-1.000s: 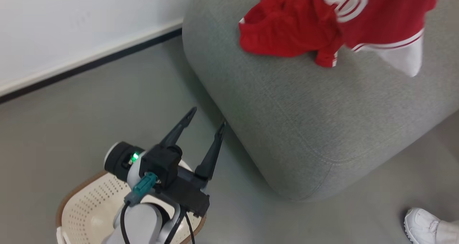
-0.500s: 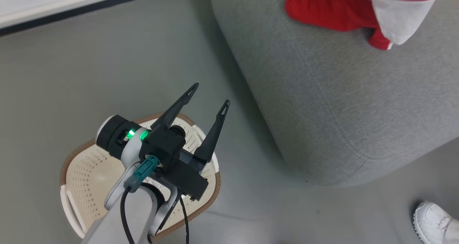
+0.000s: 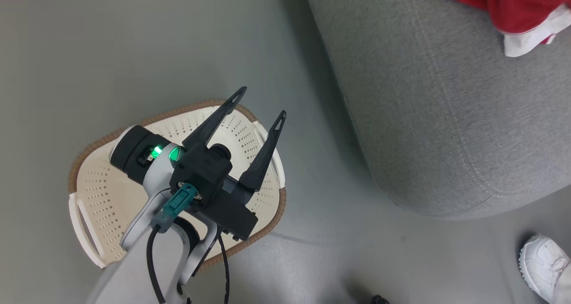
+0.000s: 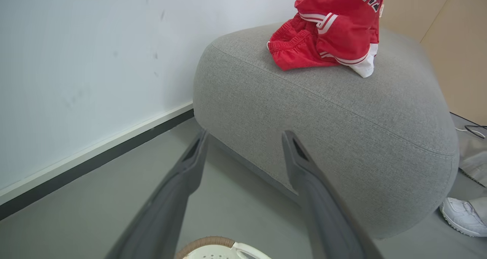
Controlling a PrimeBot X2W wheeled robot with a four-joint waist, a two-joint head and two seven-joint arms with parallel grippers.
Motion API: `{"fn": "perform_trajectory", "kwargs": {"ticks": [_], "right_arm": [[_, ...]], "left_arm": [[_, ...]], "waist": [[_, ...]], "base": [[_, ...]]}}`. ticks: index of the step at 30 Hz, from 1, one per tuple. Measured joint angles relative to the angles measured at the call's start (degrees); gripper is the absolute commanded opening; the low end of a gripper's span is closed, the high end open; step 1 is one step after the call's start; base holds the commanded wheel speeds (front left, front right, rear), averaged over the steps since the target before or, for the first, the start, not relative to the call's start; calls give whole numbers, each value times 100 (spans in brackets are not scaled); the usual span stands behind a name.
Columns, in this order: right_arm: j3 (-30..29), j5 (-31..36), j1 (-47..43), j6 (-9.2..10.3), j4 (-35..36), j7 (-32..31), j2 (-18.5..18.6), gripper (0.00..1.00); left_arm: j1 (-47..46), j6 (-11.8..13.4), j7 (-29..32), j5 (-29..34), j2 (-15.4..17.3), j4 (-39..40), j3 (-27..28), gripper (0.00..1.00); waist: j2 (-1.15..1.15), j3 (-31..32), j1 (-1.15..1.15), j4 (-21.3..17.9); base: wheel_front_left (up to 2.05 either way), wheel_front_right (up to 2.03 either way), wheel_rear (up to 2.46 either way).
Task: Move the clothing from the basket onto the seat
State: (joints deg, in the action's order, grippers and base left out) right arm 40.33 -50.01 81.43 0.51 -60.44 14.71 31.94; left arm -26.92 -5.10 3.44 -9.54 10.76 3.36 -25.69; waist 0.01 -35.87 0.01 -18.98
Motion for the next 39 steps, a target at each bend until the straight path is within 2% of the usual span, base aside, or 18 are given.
{"fn": "perform_trajectory", "kwargs": {"ticks": [13,14,16,17,27,34,39], "right_arm": [[197,3,-213,-53,-538,0,-679,0],[212,10,-215,-54,-575,0,-700,27],[233,20,-214,-100,-636,0,-730,60],[245,22,-214,-123,-662,0,-731,100],[446,183,-409,-392,-725,0,-1034,100],[545,315,-597,-513,-708,0,-1167,100],[634,388,-697,-566,-680,0,-1198,100]], "left_arm": [[-110,-4,57,15,40,-78,-44,100],[-109,-4,54,15,51,-93,-36,100],[-109,-3,46,14,59,-105,-19,100],[-109,-4,38,12,58,-118,-13,100],[-68,-2,-176,-121,32,-441,90,100],[80,10,-433,-312,-40,-716,264,100],[205,110,-657,-483,-133,-889,437,100]], "waist": [[-1,-329,0,54],[-1,-315,0,44],[-1,-282,-1,12],[-1,-264,-1,-6],[-1,68,-1,-263],[-1,480,-1,-418],[-2,847,-2,-466]], "base": [[0,0,0],[0,0,0],[0,0,0],[0,0,0],[0,0,0],[0,0,0],[0,0,0]]}}
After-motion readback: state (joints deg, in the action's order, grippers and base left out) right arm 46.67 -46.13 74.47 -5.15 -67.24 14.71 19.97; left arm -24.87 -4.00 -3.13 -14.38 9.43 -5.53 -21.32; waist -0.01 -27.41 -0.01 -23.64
